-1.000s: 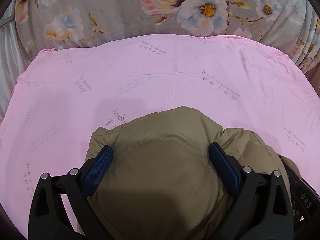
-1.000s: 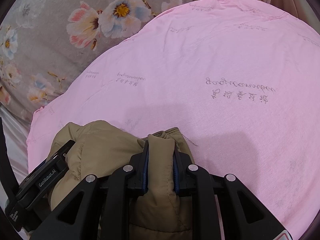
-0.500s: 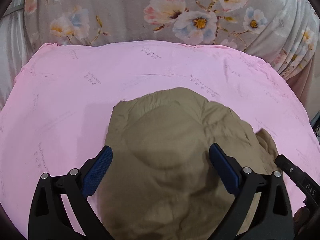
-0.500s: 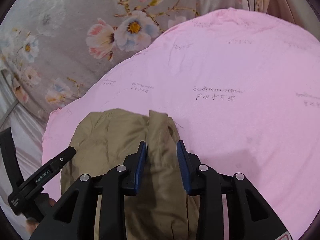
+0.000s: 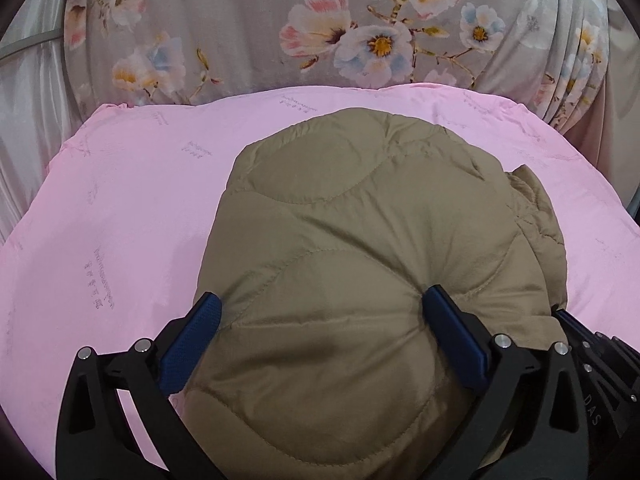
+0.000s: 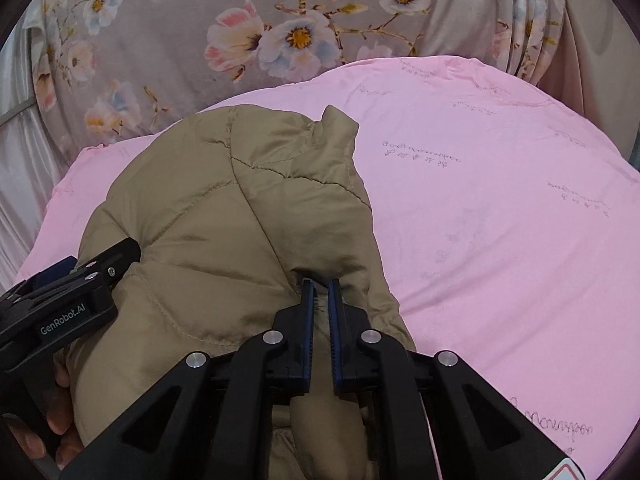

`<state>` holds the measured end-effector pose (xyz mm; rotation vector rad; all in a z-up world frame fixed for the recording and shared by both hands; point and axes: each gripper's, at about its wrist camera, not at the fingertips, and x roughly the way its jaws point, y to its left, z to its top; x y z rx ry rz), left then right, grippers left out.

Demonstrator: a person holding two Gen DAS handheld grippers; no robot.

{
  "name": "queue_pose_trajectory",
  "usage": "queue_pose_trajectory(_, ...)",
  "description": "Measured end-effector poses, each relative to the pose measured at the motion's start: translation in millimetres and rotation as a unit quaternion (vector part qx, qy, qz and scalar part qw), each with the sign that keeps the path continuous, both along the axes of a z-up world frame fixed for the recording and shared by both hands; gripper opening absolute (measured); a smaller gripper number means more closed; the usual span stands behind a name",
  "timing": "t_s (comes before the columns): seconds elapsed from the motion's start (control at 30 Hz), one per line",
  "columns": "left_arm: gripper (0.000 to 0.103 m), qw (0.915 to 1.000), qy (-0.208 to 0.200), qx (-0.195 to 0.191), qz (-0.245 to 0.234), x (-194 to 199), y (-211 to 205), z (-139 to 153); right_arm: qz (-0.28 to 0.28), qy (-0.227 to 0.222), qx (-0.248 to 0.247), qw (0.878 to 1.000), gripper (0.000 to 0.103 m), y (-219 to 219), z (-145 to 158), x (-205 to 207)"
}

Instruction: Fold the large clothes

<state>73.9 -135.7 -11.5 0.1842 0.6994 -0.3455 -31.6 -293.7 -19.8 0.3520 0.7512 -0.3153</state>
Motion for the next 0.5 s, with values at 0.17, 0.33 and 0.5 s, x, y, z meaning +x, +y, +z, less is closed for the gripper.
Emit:
queue_pose_trajectory(0.17,0.098,1.0,-0.006,0.004,0.0,-1.4,-0.6,-3.5,0.003,-0.014,0.035,0.999,0.007,-8.0,-3.2,-2.0)
queue_pose_trajectory(0.33,0.098,0.9992,0.039,-0.002,-0.006,2.1,16.3,4.8,-0.001,-0.007,0.102,0.995,0.037,-37.3,8.4,-14.8)
queue_pose_trajectory(0.5,0.098,0.9847,0.154,-0.08,-0.02,20.7,71.1,7.9,0.025,0.002,0.193,0.981,0.062,-80.0,7.6,-24.9)
